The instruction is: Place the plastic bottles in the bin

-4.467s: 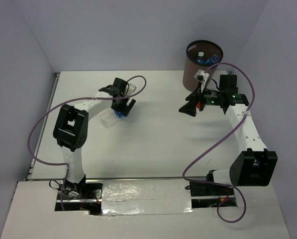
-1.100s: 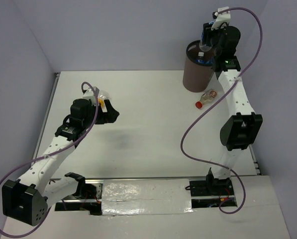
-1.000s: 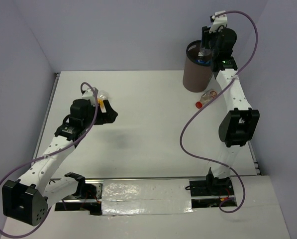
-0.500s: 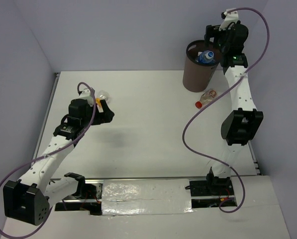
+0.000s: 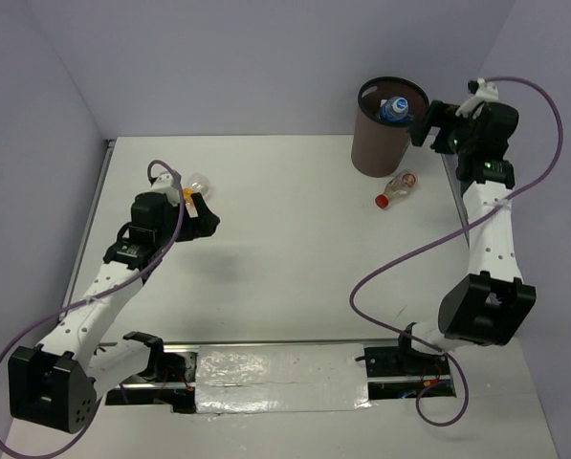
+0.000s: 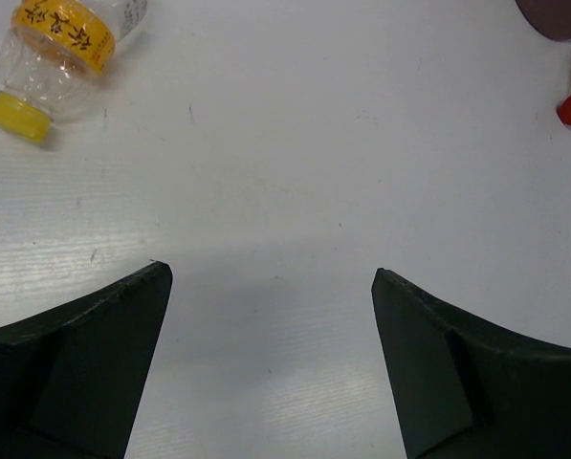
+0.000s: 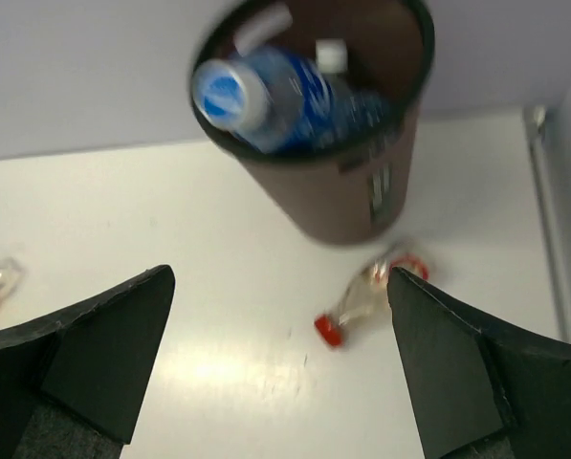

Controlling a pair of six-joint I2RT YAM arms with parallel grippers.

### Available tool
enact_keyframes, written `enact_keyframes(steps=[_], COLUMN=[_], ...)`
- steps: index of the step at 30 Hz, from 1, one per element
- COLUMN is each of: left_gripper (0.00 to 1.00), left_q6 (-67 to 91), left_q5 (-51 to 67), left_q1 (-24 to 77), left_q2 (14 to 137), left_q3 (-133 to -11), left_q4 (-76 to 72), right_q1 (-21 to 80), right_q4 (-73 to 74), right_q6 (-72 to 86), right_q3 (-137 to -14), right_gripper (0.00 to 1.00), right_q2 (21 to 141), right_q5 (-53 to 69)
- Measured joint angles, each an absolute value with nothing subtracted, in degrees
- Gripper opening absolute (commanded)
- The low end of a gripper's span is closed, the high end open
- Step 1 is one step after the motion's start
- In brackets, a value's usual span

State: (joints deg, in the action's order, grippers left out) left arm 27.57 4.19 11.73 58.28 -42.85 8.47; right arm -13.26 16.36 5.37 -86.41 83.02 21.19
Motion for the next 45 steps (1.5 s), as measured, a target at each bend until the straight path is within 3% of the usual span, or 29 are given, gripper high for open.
enact_keyframes(steps=[5, 10, 22, 31, 34, 37, 38, 41, 45], left_gripper=[0.99, 0.99, 0.99, 0.99, 0.99, 0.99, 0.99, 1.0, 0.99], left_q6=[28.9, 30.0, 32.1, 33.3, 33.4, 33.4, 33.4, 33.4, 33.4], left_q5=[4.8, 5.4, 5.8, 5.8, 5.9, 6.1, 6.2, 6.3, 6.3], left_q1=[11.4, 11.3, 11.2, 11.0, 10.9, 10.9, 10.9, 10.9, 10.8], left_q2=[58.0, 57.9, 55.5, 56.0, 57.5, 58.8, 59.0, 59.1, 59.2], left_q3=[-40.6, -40.1, -38.6, -38.3, -38.3, -38.3, -38.3, -38.3, -38.3], left_q4=[8.0, 7.6, 6.9, 6.5, 6.0, 6.0, 6.0, 5.9, 5.6], right_q1=[-15.7, -15.5, -15.5, -15.5, -15.5, -15.6, -15.6, -15.7, -16.1], right_q4=[17.8, 18.9, 20.4, 22.0, 22.0, 21.8, 21.8, 21.6, 21.3], right_q6=[10.2, 16.0, 23.6, 26.1, 27.0, 27.8, 28.1, 29.1, 29.6], right_q3=[-74.6, -71.6, -84.8, -89.2, -91.7, -92.7, -92.7, -92.7, -92.6], right_gripper=[0.98, 0.97, 0.96, 0.96, 0.91, 0.74, 0.63, 0.48, 0.34], right_q2=[82.7, 88.9, 113.3, 120.6, 123.4, 124.0, 124.0, 124.2, 124.3], right_q5=[23.4, 23.3, 17.3, 13.7, 12.7, 12.2, 12.0, 12.1, 12.8])
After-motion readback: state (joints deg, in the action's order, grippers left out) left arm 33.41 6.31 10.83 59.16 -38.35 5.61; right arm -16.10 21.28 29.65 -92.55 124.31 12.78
